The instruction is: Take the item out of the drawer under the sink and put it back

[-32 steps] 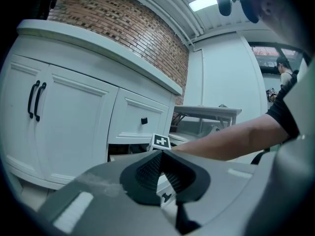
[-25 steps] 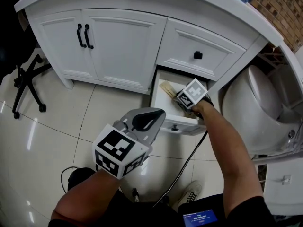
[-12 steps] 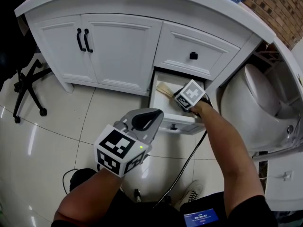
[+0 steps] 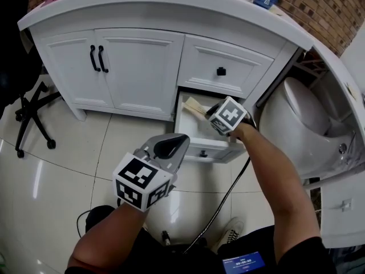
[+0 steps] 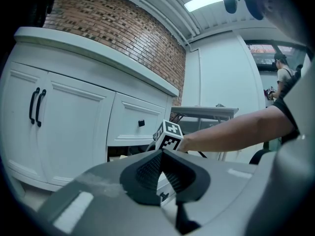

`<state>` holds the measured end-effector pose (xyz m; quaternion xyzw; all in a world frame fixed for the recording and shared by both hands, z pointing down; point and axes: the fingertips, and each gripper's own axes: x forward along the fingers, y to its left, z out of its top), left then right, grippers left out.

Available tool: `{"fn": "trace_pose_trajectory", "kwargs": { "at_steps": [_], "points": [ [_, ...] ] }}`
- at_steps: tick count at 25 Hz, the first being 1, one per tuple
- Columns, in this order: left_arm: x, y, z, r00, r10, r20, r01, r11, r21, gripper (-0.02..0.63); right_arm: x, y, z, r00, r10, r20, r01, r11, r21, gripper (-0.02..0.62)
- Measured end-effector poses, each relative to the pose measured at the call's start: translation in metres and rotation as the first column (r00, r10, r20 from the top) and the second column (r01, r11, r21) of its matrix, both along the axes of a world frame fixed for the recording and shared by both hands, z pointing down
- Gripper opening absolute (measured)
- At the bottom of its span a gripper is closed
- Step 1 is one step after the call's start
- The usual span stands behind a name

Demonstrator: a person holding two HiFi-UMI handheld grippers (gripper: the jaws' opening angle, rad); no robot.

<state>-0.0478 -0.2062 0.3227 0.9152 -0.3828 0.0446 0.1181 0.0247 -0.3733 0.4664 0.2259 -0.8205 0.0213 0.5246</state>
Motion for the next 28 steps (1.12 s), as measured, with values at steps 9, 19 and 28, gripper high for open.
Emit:
{"fn": "trace_pose_trajectory", "kwargs": {
  "at_steps": [9,19,28],
  "points": [
    [0.004,0.004,-0.007,1.000,0.008,0.004,-0.008,1.000,0.029,0.006,0.009,0.026,-0.080,0.969,0.047,0.241,-0.067,0.995,0.076,0.023],
    [0.008,0.005,-0.005,0.999,0.007,0.031,-0.008,0.999,0.040,0.006,0.024,0.093,-0.143,0.804,0.098,0.587,-0.151,0.988,0.041,0.023],
    [0.020,0.020,-0.008,0.998,0.046,0.051,-0.049,0.997,0.058,0.006,0.039,0.154,-0.179,0.696,0.068,0.715,-0.157,0.986,0.059,0.023]
  ]
}}
